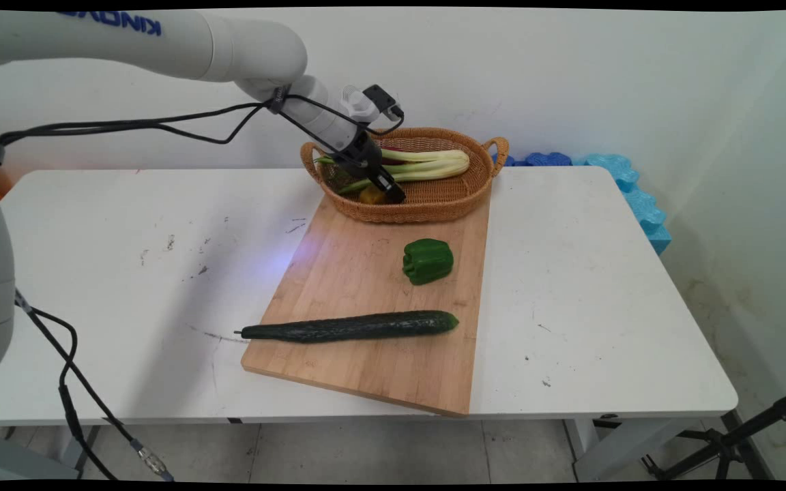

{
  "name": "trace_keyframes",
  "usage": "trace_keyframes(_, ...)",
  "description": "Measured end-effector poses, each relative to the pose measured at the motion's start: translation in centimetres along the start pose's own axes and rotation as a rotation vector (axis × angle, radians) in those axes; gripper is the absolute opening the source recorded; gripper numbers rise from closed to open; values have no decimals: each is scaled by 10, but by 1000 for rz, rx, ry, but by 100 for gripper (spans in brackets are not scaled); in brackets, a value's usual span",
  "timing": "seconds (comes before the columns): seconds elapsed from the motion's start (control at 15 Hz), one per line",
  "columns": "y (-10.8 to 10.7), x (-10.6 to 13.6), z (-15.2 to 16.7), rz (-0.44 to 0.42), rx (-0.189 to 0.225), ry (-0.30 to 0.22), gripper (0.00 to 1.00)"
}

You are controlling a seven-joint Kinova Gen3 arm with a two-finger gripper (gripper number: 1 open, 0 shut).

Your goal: Place the picked object on the cutting board

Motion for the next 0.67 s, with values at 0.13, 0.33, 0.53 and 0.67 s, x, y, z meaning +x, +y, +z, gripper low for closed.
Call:
trace_keyframes(0.13,1,0,0,-5,-2,-2,0)
trace_keyframes(0.33,3,3,-2,-3,-4,3,0)
trace_keyframes(0.53,7,8,-8,18,-4,18,0)
trace_keyframes(0.67,8,12,-13,33,-4,28,0)
